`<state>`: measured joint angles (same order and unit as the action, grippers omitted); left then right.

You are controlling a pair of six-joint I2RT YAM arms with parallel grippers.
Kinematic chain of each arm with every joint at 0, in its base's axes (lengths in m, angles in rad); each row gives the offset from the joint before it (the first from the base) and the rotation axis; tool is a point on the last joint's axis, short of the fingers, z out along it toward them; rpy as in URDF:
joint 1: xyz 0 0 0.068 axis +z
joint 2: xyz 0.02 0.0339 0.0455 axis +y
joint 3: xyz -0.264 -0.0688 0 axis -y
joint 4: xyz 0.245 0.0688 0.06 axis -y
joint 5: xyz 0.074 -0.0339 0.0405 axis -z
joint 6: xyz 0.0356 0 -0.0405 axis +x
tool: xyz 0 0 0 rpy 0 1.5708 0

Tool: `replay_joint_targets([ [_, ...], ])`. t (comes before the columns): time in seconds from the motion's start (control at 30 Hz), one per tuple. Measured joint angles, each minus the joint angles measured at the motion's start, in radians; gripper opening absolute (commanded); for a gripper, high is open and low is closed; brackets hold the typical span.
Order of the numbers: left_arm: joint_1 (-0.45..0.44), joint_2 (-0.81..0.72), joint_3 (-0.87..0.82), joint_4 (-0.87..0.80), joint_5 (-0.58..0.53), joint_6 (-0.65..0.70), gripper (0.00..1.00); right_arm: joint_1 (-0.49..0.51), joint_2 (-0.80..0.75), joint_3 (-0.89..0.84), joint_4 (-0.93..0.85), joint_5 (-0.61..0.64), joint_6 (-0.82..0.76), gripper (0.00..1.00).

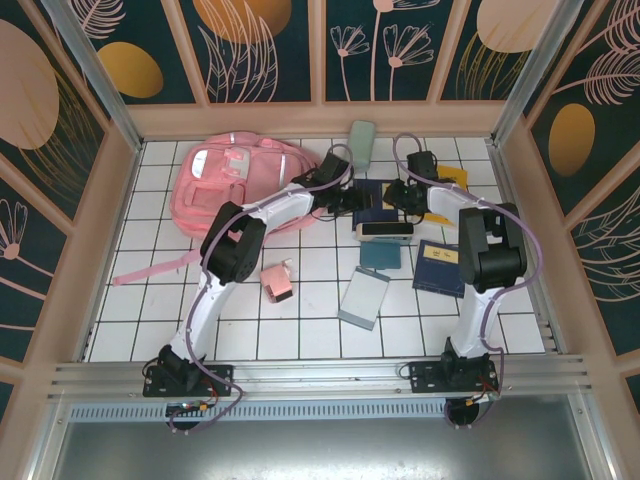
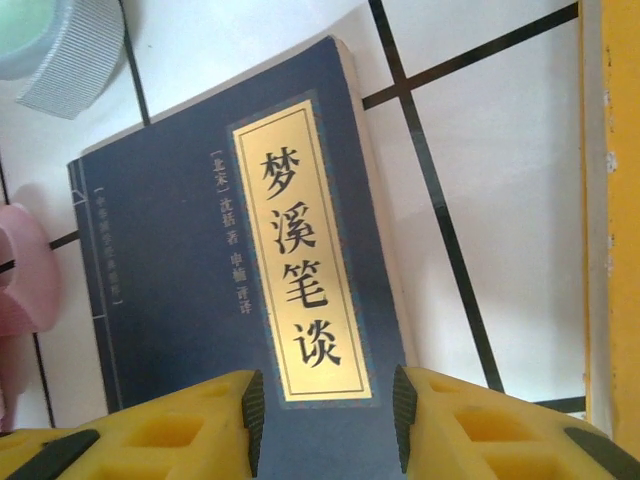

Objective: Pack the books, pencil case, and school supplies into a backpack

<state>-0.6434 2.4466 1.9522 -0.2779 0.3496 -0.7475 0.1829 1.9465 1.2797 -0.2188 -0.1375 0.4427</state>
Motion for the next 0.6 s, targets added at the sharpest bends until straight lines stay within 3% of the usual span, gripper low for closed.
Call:
replay_joint_targets([
  [0.3, 0.004, 0.024, 0.047, -0.033, -0.054, -0.018, 0.53, 0.0, 0.056, -0.01, 0.006, 0.006, -0.019, 0.41],
  [0.5, 0.001, 0.014, 0.029, -0.023, -0.075, -0.019, 0.52, 0.0, 0.06, -0.01, 0.014, 0.007, -0.025, 0.28],
  [0.6, 0.002, -0.023, -0.043, -0.014, -0.103, -0.024, 0.52, 0.001, 0.064, -0.01, 0.028, 0.006, -0.024, 0.27],
])
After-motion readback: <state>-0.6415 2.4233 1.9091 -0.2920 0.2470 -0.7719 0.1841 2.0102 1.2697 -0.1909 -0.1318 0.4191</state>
